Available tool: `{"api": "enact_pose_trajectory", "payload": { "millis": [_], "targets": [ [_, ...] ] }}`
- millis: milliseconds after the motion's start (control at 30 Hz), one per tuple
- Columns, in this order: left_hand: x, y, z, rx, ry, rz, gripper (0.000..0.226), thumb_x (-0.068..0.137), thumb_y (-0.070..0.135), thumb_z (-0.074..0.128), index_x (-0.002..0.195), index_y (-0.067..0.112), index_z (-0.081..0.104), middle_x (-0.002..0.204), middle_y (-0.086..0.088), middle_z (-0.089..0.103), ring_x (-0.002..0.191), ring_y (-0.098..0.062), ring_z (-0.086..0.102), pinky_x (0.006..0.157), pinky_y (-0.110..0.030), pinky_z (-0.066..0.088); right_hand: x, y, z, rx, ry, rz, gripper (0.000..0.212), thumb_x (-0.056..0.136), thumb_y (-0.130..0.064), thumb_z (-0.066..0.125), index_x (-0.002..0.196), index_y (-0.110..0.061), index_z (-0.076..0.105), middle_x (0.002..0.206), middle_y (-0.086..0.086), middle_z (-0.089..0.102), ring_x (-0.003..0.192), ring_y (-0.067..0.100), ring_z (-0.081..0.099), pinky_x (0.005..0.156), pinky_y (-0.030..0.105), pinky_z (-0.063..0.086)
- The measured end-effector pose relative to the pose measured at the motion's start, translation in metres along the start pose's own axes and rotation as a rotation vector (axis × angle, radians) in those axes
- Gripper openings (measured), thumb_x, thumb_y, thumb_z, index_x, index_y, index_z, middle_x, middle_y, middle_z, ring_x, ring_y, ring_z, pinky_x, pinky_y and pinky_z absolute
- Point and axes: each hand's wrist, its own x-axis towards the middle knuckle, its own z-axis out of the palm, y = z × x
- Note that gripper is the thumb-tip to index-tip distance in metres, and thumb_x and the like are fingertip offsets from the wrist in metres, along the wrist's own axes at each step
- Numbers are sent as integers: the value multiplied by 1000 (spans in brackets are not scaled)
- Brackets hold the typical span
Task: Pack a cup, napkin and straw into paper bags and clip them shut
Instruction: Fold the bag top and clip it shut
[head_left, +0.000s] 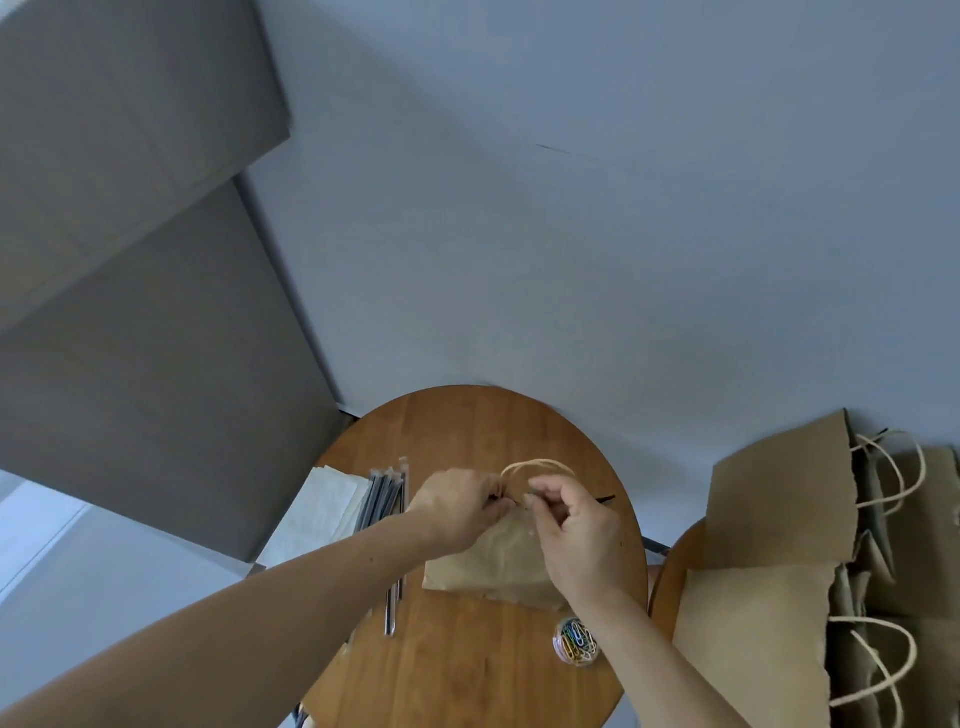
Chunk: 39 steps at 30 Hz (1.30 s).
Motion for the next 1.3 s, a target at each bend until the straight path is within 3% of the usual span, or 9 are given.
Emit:
{"api": "enact_pose_trajectory", "payload": {
  "millis": [333,633,867,1300],
  "targets": [
    [1,-8,1,29,80,86,25,102,33,45,107,20,67,91,1,71,83,-21,63,75,-36,46,19,6,-2,-167,-174,39,14,90,-19,71,102,-23,76,88,-15,74,78,3,68,71,19,55],
    [2,-10,0,9,104,134,24,102,30,46,104,20,67,86,4,70,79,-18,61,69,-30,35,25,12,4,-251,-197,-17,12,91,-23,69,102,-24,75,87,-12,74,76,7,69,68,29,57],
    [0,-8,2,-17,169,165,22,100,25,49,94,16,68,80,2,68,74,-18,61,69,-25,30,25,15,4,-403,-251,-138,11,92,-28,66,99,-24,73,86,-11,73,76,7,67,67,26,53],
    [-8,-8,12,-11,201,143,27,101,29,49,86,14,65,77,1,68,71,-18,60,73,-24,29,21,12,7,-535,-357,-83,17,96,-37,57,94,-20,61,88,-7,62,78,12,62,66,27,50]
  ]
}}
